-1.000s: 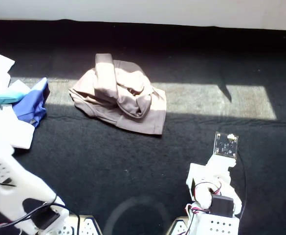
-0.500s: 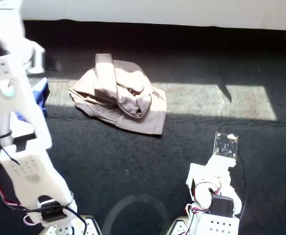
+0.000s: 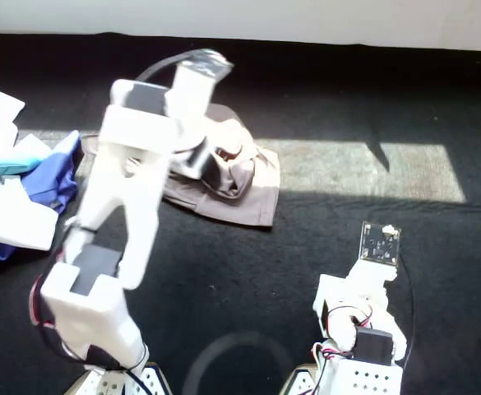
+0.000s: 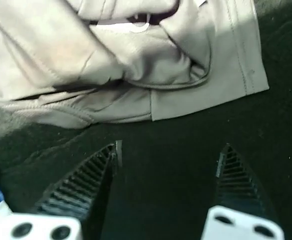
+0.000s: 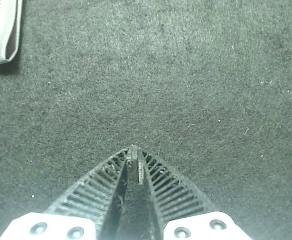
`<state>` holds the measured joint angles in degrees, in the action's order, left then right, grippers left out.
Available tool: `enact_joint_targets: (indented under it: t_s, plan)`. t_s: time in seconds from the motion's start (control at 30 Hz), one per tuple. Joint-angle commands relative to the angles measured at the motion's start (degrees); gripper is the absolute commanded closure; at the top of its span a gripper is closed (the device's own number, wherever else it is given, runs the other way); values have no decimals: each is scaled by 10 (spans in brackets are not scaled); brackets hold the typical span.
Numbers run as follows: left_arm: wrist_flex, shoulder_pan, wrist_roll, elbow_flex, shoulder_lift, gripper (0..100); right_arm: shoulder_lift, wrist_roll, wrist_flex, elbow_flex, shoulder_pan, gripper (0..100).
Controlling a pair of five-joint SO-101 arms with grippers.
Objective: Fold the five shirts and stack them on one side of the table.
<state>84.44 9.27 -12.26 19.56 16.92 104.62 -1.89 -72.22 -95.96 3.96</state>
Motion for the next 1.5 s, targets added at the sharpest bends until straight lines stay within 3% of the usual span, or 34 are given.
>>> enact_joint_targets:
  t_s: [0.0,0.2,0.4,0.6,0.77,1.23,1.47]
  plan:
    - [-104,30,56,0,36,687,5,-2,7,-73,4,990]
    - [-257,31,193,9,117,615,5,-2,7,-73,4,990]
    - [-287,35,349,116,218,619,5,-2,7,-73,4,990]
    - [-285,22,363,269,354,723,5,-2,7,-73,4,990]
    - [-189,19,363,390,389,986,5,-3,7,-73,4,990]
    - [161,19,356,742,388,991,5,4,28,-73,3,989]
    - [172,17,277,734,295,991,5,170,149,-73,5,989]
